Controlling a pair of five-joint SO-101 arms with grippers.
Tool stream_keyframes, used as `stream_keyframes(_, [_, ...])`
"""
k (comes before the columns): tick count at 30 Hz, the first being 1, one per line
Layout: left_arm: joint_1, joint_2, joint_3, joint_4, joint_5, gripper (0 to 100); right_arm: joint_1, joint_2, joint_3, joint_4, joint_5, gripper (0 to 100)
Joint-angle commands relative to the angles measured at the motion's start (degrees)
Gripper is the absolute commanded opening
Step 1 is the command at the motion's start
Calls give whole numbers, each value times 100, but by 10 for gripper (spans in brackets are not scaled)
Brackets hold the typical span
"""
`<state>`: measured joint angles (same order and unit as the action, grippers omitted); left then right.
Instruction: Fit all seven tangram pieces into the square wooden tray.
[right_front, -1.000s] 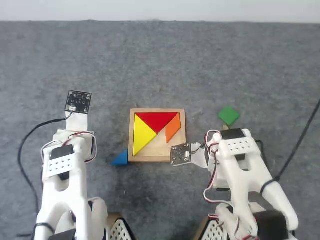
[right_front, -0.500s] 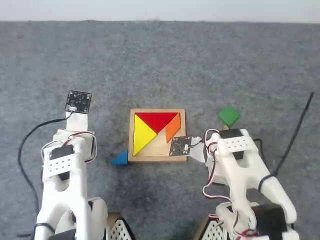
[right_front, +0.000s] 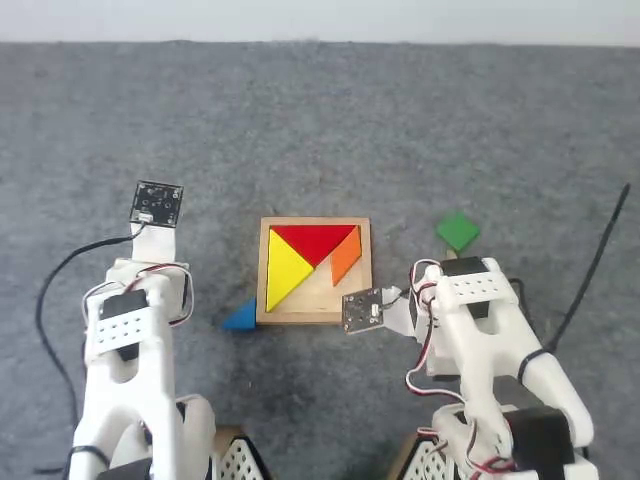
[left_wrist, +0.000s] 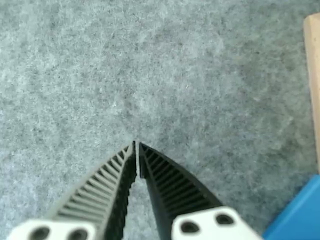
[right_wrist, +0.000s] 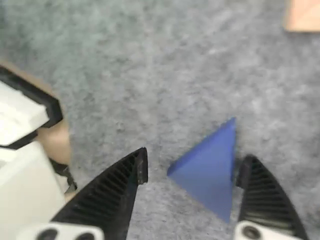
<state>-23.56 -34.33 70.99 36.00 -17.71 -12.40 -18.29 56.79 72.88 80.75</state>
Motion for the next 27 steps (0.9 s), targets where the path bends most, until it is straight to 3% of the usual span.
stream_keyframes(1, [-26,-176,-22,-114,-70,16,233,92,0,-84,229,362])
stream_keyframes(11, [-26,-176,-22,-114,-70,16,365,101,79,-637,255,345])
stream_keyframes(17, [-26,-176,-22,-114,-70,16,365,40,202,-760,255,226])
stream_keyframes(24, [-26,-176,-22,-114,-70,16,435,40,211,-778,211,203])
stream_keyframes(27, [-26,-176,-22,-114,-70,16,567,31,211,-1033,0,136])
